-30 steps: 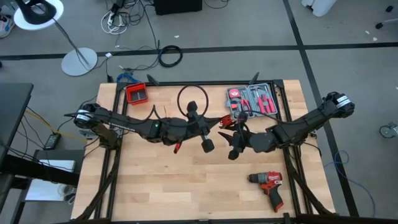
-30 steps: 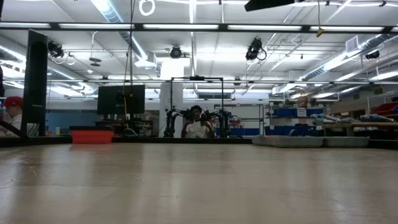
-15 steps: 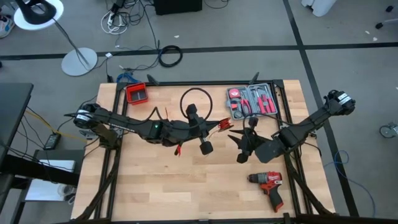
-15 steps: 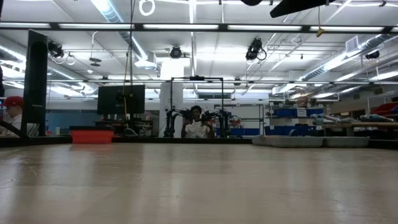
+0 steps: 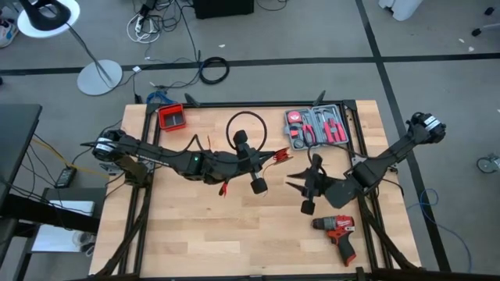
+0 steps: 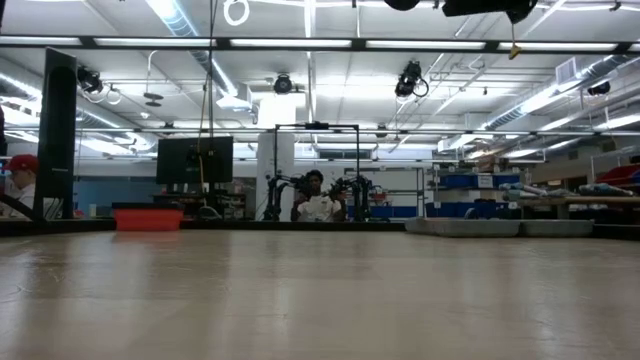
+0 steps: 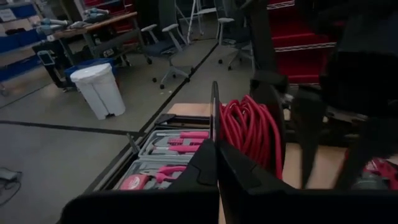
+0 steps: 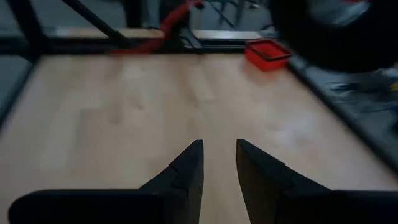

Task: Coil cords
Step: Coil the red wire onto the black spool

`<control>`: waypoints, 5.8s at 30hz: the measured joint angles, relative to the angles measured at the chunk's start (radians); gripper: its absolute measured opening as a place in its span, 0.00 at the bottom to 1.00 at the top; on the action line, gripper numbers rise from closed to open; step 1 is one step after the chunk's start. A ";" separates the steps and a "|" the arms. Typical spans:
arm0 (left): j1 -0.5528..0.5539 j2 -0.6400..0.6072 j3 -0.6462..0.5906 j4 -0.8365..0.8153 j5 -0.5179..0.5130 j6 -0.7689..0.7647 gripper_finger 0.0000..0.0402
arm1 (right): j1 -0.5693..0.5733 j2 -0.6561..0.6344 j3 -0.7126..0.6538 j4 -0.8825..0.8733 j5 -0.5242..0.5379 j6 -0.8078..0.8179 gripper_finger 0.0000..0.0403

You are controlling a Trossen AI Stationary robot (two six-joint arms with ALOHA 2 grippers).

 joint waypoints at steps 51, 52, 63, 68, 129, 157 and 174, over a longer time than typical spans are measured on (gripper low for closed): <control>0.001 0.001 0.000 0.079 -0.004 0.081 0.00 | -0.276 0.240 -0.356 1.372 -0.625 -0.001 0.23; 0.001 0.001 0.000 0.079 -0.004 0.081 0.00 | -0.279 0.240 -0.355 1.373 -0.625 -0.001 0.22; 0.001 0.001 0.000 0.079 -0.004 0.080 0.00 | -0.291 0.239 -0.355 1.300 -0.618 -0.017 0.01; -0.006 0.001 0.000 0.075 -0.004 0.078 0.00 | -0.291 0.237 -0.355 1.217 -0.577 -0.014 0.01; 0.005 0.257 -0.079 -0.276 0.106 -0.259 0.00 | -0.285 0.247 -0.388 0.823 -0.462 0.200 0.04; 0.003 0.278 -0.147 -0.123 0.133 -0.343 0.00 | -0.294 0.466 -0.389 1.118 -0.521 0.223 0.08; 0.004 0.278 -0.146 -0.048 0.167 -0.348 0.00 | -0.294 0.466 -0.390 1.191 -0.593 0.178 0.21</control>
